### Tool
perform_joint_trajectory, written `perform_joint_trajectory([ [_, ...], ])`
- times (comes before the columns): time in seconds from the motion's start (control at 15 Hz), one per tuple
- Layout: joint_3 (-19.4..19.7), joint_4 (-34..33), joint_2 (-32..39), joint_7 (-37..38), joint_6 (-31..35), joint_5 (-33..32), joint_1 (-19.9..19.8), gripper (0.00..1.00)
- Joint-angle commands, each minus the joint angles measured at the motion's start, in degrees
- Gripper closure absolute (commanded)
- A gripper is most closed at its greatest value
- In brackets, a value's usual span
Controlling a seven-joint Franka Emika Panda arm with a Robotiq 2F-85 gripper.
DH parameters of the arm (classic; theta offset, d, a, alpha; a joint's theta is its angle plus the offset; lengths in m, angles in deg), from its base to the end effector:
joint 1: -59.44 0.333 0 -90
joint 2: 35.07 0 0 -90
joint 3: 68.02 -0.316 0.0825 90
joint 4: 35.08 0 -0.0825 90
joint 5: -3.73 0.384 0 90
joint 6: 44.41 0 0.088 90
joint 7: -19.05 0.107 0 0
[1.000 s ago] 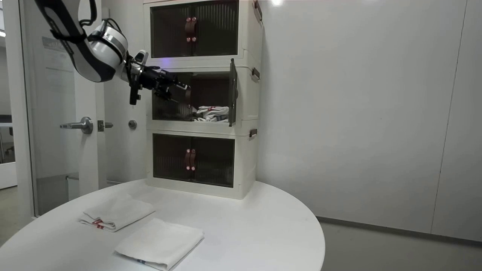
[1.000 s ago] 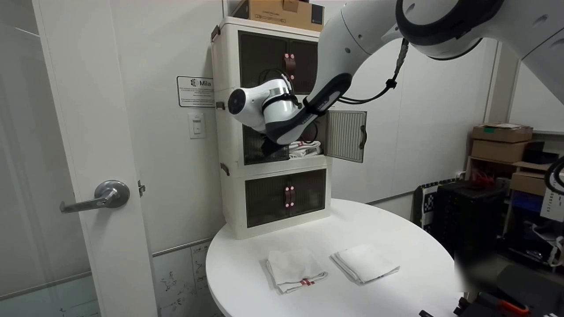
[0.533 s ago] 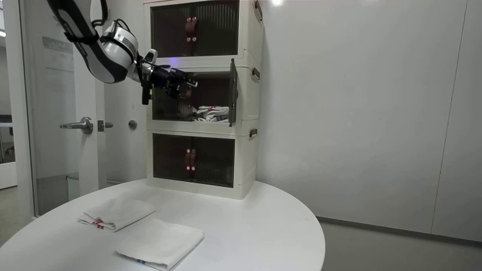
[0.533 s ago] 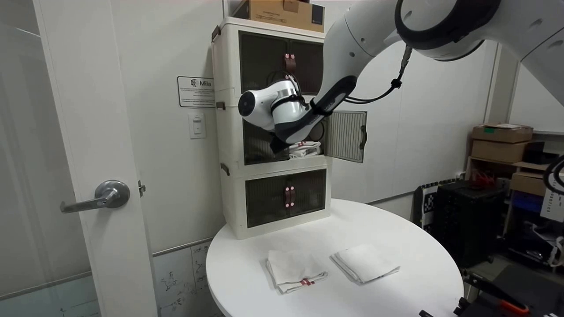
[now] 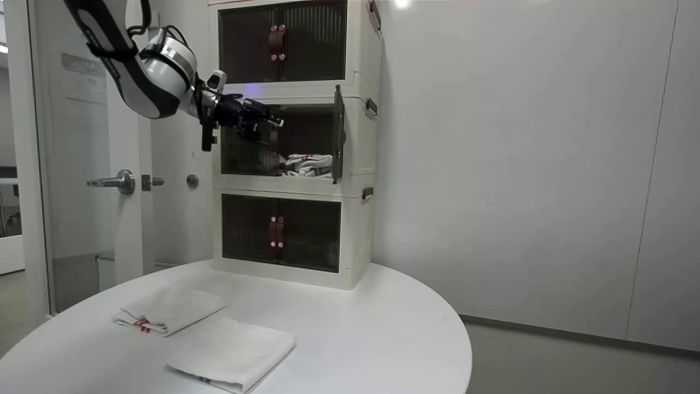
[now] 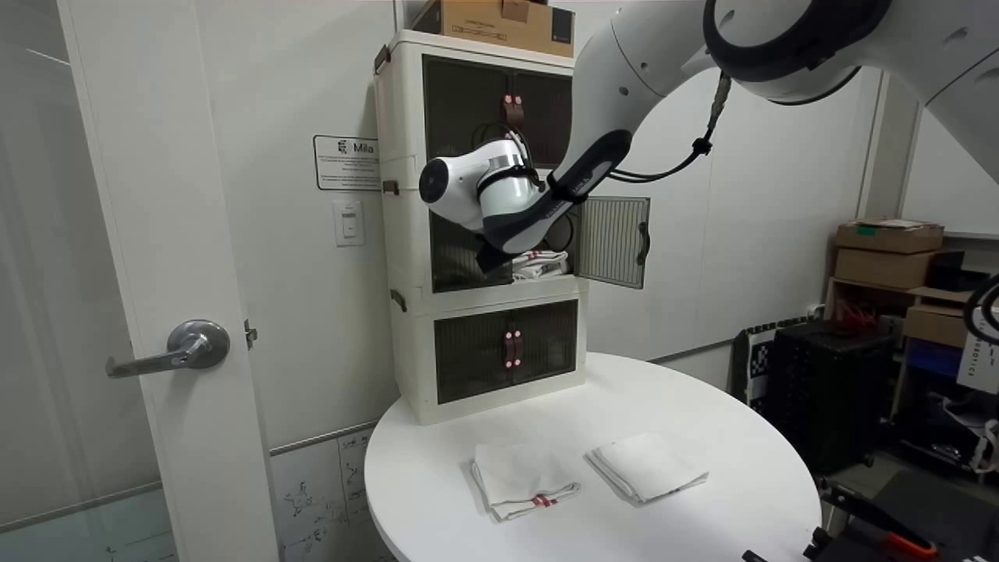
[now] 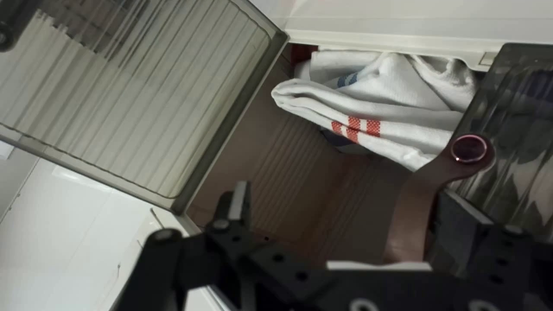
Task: Open the left middle cabinet door.
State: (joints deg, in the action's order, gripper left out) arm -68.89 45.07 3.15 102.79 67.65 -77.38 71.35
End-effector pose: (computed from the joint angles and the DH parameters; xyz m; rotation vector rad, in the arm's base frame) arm 0.7362 0.0973 0.3529 1.9563 -0.5451 1.0241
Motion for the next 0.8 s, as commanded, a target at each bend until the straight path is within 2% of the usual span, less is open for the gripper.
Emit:
perform_joint_trajectory([
  [0.0,-1.3,6.68,-4.37,3.11,-2.56,2.42,0.48,0.0],
  [0.33,-2.79,10.85,-7.15,5.54,-5.29,4.04,1.01,0.0],
  [0.73,-3.33,12.07,-8.34,8.09,-5.12,2.74,1.04,0.0],
])
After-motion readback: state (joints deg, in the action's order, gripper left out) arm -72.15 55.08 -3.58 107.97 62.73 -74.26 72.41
